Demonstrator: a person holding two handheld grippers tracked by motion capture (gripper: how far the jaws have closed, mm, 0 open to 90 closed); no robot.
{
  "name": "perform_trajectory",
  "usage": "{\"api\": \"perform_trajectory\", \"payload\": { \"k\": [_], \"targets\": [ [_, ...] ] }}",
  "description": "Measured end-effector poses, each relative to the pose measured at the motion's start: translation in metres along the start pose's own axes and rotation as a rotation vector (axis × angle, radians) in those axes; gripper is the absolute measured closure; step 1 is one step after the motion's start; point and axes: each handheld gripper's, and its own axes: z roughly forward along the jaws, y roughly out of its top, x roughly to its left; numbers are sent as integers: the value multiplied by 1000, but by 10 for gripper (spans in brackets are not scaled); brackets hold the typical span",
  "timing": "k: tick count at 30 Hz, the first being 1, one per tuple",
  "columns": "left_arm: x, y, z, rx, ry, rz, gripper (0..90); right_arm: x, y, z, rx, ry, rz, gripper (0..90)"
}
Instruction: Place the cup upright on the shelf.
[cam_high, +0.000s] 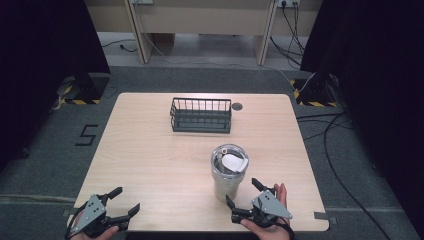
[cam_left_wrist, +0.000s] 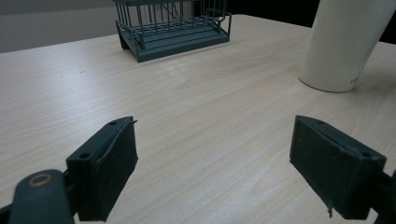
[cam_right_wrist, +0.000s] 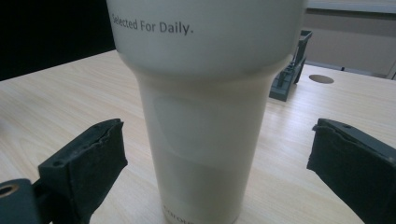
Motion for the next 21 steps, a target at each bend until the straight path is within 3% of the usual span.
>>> {"api": "perform_trajectory", "payload": {
  "k": [21],
  "targets": [
    [0,0,0,0,-1,1,143,8,11,29,-12,19,-16,33]
  ]
}}
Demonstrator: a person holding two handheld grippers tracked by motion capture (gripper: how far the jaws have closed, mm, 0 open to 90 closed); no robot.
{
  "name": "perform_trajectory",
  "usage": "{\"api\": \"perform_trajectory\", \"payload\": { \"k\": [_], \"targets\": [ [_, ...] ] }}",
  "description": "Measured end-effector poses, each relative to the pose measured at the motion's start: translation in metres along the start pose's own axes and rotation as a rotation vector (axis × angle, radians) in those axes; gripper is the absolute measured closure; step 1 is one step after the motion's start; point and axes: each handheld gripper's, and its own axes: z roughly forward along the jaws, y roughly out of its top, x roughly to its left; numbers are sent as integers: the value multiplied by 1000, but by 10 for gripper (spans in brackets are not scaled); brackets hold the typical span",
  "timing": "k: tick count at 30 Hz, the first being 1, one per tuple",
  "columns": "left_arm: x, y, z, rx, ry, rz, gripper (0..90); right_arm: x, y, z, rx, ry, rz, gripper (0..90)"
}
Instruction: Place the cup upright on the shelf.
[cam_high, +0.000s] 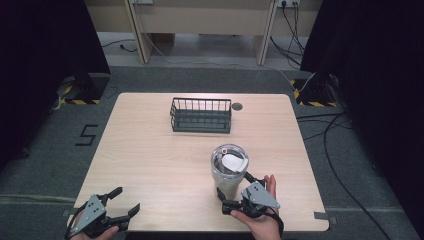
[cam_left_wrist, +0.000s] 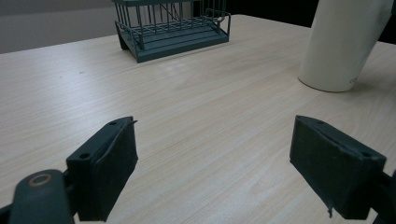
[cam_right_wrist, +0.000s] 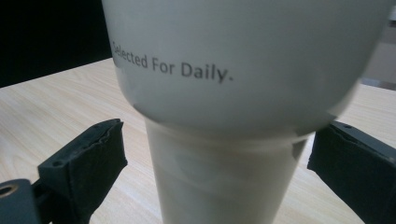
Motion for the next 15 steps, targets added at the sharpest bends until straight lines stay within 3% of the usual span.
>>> {"api": "perform_trajectory", "payload": {
  "k": [15],
  "targets": [
    [0,0,0,0,-3,3,143,-4,0,22,6,-11,-12,30]
  ]
}}
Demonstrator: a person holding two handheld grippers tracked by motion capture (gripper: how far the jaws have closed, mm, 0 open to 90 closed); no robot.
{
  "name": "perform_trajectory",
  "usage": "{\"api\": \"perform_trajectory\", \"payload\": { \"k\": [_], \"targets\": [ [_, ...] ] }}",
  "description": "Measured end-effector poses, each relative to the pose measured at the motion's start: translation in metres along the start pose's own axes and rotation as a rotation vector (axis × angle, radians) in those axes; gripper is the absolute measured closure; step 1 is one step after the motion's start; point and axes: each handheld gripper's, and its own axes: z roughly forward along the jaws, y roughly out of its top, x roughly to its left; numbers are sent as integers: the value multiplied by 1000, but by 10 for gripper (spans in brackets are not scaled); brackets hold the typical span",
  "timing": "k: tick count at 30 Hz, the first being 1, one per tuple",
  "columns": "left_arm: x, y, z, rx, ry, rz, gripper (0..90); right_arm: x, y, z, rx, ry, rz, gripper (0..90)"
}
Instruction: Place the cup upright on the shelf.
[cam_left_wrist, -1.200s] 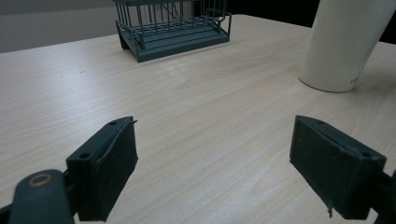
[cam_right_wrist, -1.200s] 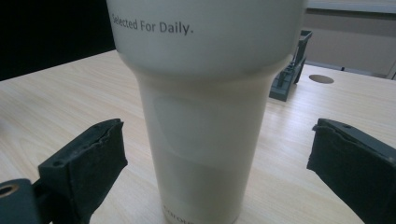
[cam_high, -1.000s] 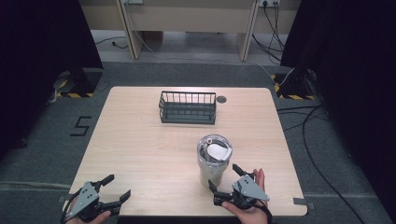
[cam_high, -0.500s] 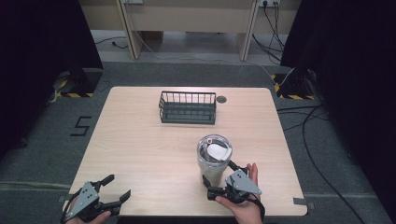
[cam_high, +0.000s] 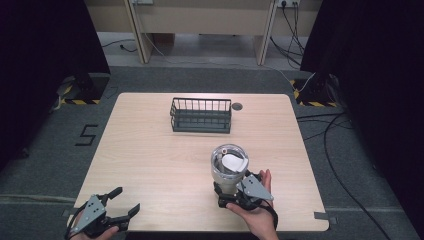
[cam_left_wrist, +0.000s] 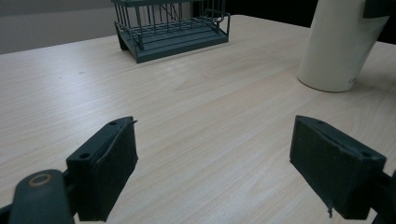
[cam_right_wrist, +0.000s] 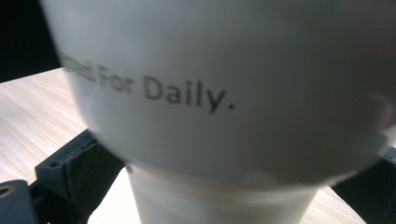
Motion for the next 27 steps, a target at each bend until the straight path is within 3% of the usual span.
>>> {"api": "perform_trajectory", "payload": {
  "k": [11,27],
  "targets": [
    [0,0,0,6,-4,8,143,-2,-4,11,-1,14,8,87],
    [0,0,0,6,-4,11,145,-5,-1,12,7,38,7,97]
  ]
}}
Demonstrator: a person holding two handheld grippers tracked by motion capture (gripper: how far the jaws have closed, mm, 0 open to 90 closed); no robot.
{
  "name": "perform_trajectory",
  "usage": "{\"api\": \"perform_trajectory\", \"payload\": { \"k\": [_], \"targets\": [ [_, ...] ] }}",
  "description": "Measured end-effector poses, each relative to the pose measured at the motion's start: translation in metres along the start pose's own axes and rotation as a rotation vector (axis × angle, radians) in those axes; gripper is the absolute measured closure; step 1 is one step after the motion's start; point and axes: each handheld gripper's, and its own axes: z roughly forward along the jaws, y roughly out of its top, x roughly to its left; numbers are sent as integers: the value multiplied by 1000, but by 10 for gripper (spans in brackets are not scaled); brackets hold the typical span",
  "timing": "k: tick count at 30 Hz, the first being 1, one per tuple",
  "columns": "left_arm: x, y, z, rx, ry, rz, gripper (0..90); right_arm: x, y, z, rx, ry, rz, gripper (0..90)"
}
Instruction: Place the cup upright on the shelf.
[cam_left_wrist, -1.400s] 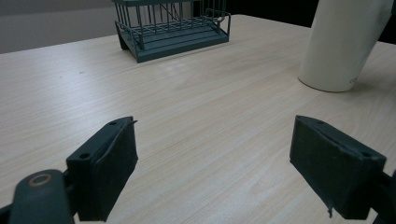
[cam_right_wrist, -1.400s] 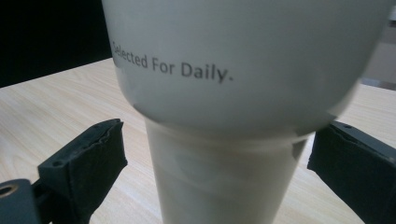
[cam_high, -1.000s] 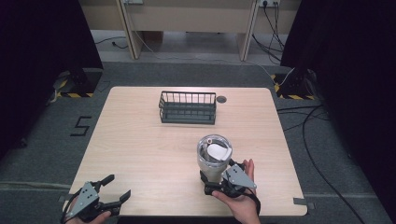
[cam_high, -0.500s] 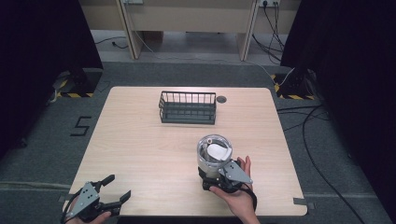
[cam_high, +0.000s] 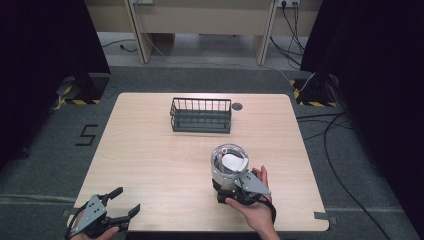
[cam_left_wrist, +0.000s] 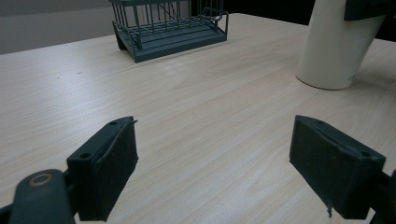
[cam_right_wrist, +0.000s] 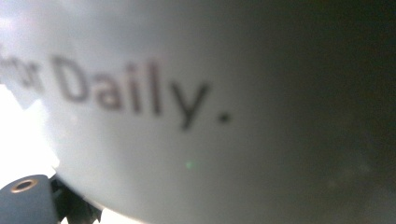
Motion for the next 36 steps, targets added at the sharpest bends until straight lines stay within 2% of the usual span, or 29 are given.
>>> {"api": "perform_trajectory", "payload": {
  "k": [6,10,25,36],
  "targets": [
    [0,0,0,-2,1,-2,145,0,3,1,7,16,21,97],
    [1,0,-1,-4,1,-2,145,1,7,2,6,8,-6,97],
    [1,0,-1,-5,3,-4,145,-5,31,4,-33,-10,0,97],
    [1,0,-1,-9,5,-8,145,-10,46,13,-54,-29,-4,97]
  ]
}}
